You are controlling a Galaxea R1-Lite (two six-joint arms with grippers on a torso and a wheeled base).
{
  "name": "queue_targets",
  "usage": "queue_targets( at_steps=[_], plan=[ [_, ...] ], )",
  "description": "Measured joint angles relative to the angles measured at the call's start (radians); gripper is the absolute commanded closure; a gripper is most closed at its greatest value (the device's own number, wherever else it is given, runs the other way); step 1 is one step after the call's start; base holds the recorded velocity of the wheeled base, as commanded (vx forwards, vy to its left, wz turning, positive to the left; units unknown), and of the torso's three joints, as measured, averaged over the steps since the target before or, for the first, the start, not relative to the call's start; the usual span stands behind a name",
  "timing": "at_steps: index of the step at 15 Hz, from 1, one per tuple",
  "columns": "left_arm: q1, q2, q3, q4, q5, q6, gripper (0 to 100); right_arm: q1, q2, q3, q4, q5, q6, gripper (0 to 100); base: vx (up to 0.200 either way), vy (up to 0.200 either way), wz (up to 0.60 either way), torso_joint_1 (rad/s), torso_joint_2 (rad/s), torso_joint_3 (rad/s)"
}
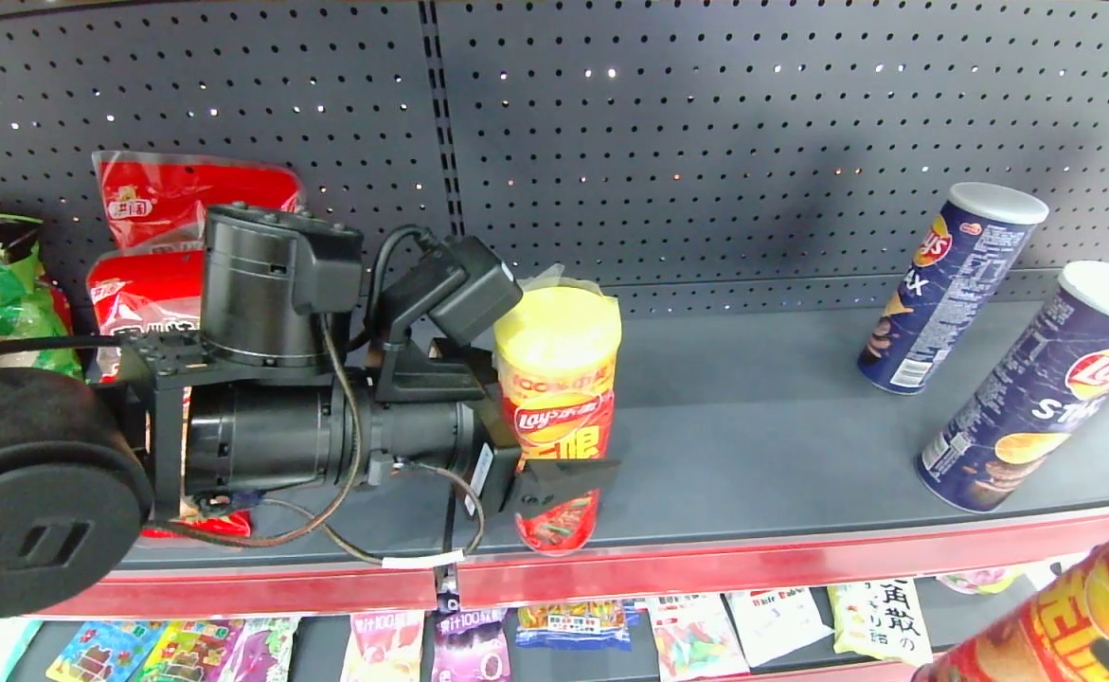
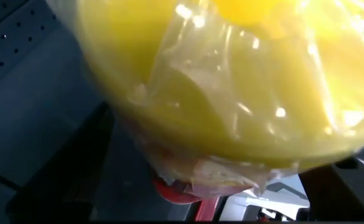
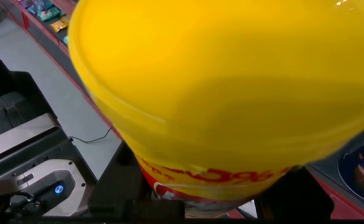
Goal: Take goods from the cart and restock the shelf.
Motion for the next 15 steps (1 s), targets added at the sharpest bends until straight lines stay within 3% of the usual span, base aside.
queue_targets(
  at_steps=[9, 15],
  plan=[
    [0.045, -0.219, 0.285, 0.002, 0.016, -0.005, 0, 0.019, 0.376, -0.307, -0.047, -0.028, -0.062, 100, 0.000, 0.000, 0.00, 0.000, 0.00, 0.000],
    [0.063, -0.400, 0.426, 0.008, 0.086, -0.072, 0, 0.138, 0.700, -0.607, -0.062, -0.069, -0.079, 100, 0.000, 0.000, 0.00, 0.000, 0.00, 0.000]
  ],
)
